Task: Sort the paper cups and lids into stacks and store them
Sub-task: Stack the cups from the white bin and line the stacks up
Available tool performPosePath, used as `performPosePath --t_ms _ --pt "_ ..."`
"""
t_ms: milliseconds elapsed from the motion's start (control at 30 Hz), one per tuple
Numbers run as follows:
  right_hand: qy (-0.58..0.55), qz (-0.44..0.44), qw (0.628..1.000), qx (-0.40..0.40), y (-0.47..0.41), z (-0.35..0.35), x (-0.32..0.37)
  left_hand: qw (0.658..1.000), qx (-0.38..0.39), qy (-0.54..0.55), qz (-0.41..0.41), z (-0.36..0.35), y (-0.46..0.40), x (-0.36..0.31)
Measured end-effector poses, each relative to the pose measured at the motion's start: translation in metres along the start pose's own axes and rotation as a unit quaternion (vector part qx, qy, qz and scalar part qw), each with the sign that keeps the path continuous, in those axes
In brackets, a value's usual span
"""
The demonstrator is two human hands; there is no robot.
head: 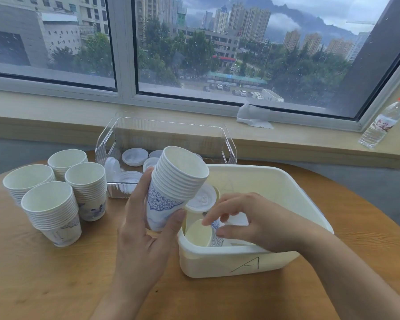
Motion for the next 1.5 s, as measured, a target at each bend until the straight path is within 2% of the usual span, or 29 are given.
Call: performPosePath --t_ms 300,433,667,833,933,1067,1233,1500 --pt "-0.012 -0.019 1.0 0.012 0.003 0.007 -0.012 1.0 -0.002 0.01 -0.011 -0.001 -0.001 0.0" --pt "0.006 -0.035 0.999 -0.009 0.01 0.02 -0.021 1.0 -0.002 0.008 -0.014 0.0 -0.001 0.0" --pt "-0.058 -0.027 0.982 -0.18 0.025 0.047 -0.031 1.0 -0.005 0.005 -0.019 0.0 0.001 0.0" --pt "-0.209 0.02 0.919 -0.333 0.031 0.059 -0.016 1.0 -0.008 0.007 -0.019 0.0 0.001 0.0" --pt "-0.267 0.056 0.886 -0.375 0.034 0.062 0.001 0.999 -0.016 -0.002 -0.031 0.002 0.002 0.002" --pt "-0.269 0.1 0.886 -0.365 0.037 0.061 0.022 0.998 -0.022 -0.022 -0.057 0.002 0.001 0.001" --pt "-0.189 0.089 0.918 -0.337 0.034 0.054 0.032 0.997 -0.022 -0.027 -0.065 0.001 -0.002 0.001" --pt "-0.13 0.089 0.932 -0.326 0.025 0.043 0.043 0.997 -0.009 -0.033 -0.067 0.003 -0.002 -0.002"
Point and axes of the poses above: each hand's wrist, its own y-axis away from the middle knuckle, its own z-axis out of the back of the hand, x = y × z, the point moved 1 cm from there along -y, towards the middle knuckle, and after that the axes turned 7 degrees about -z, right-handed, at the moved point
